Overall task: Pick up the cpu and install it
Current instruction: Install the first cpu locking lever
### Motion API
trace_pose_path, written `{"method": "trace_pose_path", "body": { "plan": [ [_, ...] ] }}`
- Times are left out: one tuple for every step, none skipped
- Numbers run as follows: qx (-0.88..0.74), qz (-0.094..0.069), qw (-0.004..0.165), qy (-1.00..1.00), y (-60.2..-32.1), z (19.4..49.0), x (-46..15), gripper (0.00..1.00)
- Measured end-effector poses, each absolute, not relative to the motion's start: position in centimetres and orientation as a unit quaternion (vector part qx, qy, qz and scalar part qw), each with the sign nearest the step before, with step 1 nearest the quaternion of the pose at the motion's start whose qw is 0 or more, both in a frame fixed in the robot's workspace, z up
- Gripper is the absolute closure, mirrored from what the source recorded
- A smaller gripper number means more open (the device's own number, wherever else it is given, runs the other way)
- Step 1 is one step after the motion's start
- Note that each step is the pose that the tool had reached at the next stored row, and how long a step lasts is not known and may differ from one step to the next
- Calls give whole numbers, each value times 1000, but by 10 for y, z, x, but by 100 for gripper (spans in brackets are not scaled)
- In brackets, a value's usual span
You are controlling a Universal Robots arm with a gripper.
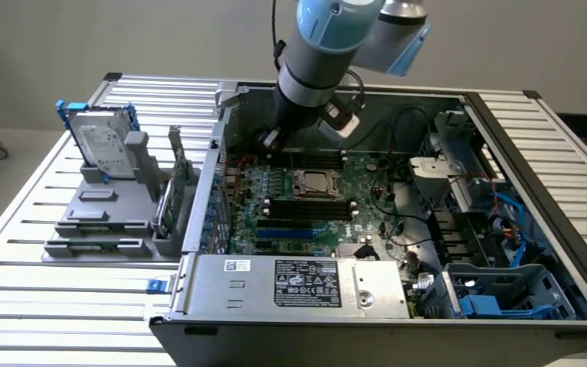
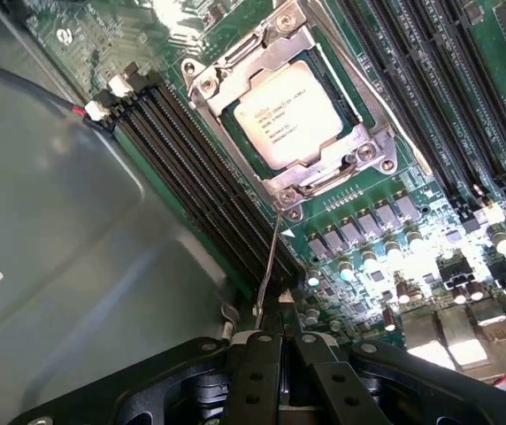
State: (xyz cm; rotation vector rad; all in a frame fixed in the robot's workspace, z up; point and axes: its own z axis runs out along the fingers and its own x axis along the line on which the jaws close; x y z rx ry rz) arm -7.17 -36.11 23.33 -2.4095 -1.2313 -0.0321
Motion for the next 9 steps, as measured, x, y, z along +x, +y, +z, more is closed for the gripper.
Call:
{"method": "trace_pose_path", "body": {
  "plan": [
    [-872,-13,216,-438,-361,233,-72,89],
    [-875,-14,216,-433,-361,233,-72,89],
    [-878,-16,216,-426,-361,233,-72,89],
    [-881,-17,216,-421,-361,233,-72,89],
    [-883,-18,216,-416,-361,233,-72,89],
    [-885,-20,215,-412,-361,233,-72,89],
    [-887,-21,215,-408,-361,233,-72,89],
    [-889,-22,215,-404,-361,233,-72,89],
    [-890,-23,215,-400,-361,233,-72,89]
  ]
}}
